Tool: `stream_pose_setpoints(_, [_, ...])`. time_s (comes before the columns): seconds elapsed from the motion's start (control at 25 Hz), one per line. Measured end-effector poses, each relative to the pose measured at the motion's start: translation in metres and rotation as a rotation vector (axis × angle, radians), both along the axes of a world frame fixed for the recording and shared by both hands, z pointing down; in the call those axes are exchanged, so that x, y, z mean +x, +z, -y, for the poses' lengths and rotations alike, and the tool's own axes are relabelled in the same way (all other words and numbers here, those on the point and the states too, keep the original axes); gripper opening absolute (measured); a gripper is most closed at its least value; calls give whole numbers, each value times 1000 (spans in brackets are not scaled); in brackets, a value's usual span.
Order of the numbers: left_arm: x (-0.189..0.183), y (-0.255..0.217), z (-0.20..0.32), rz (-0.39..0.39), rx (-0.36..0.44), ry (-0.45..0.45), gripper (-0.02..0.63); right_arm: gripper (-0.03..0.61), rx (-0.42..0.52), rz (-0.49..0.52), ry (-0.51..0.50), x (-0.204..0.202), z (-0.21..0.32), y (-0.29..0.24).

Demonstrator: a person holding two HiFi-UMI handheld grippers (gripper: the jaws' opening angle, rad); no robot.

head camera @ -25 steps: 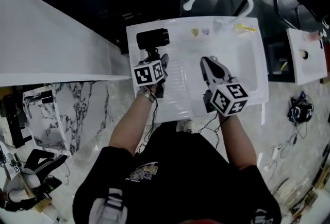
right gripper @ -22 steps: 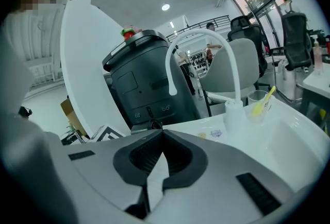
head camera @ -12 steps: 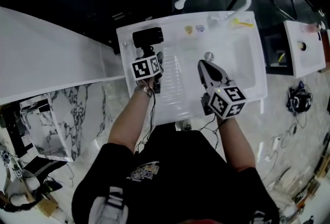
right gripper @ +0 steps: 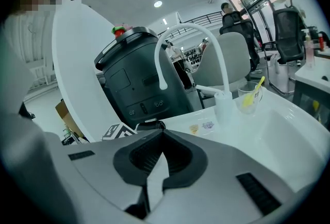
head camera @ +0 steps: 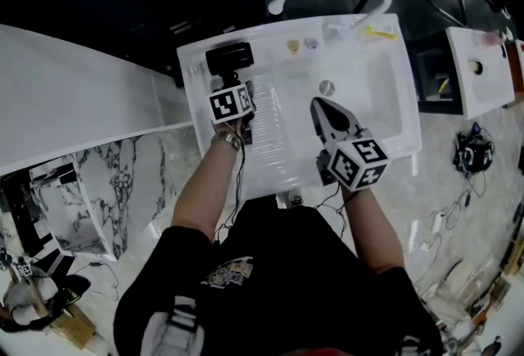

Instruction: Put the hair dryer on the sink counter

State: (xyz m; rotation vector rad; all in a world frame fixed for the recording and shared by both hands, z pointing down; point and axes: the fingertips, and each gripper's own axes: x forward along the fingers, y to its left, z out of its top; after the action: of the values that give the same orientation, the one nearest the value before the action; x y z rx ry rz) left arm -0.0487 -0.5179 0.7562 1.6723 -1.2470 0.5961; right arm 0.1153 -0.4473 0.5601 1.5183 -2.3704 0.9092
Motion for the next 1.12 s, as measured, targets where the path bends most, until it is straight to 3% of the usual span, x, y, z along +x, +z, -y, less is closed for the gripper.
stream_pose_setpoints(0.6, [-5,-20,-1,48,90,-42,279,-2,22,24,19,16,-24,-14])
stream_pose_setpoints(0.8, [-15,-55,1,149,266,-50,285,-2,47,31,6,22,-37,-24])
stream_pose_setpoints(1.12, [-8,-123,-49,198,405,-7,285,-2,91,61,-39,27,-74,-45])
